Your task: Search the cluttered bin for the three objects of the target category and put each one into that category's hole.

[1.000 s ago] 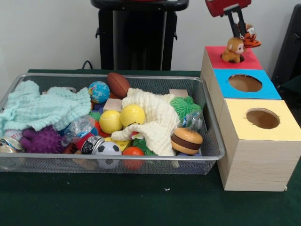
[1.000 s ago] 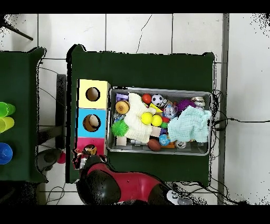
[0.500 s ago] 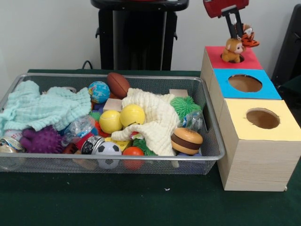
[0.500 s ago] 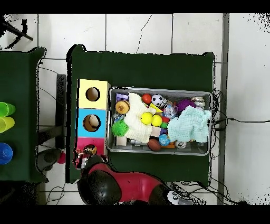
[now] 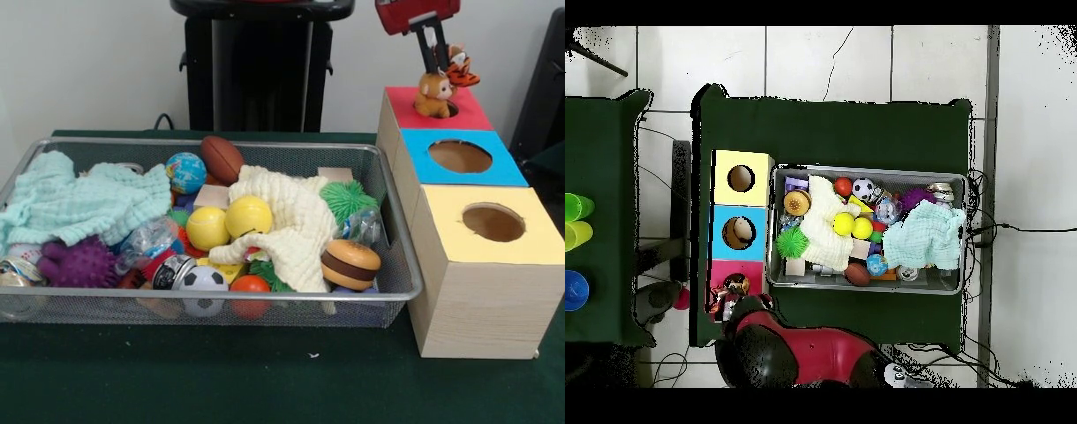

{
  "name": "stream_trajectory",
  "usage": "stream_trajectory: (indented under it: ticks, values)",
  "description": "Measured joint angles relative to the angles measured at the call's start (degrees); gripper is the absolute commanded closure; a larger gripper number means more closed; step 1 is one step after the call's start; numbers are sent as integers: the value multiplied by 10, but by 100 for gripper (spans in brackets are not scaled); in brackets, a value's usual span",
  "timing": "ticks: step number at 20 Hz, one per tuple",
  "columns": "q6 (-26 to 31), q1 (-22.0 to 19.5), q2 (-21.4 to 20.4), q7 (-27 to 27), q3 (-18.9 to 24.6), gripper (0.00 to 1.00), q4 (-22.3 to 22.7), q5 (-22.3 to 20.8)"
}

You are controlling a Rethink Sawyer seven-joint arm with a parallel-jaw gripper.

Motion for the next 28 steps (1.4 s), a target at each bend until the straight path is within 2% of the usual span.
stream_trajectory:
  ticks: [17,28]
  values:
    - [-9,14,11,0,-38,100,-13,-32]
    - [-43,24,11,0,-49,100,-30,-42]
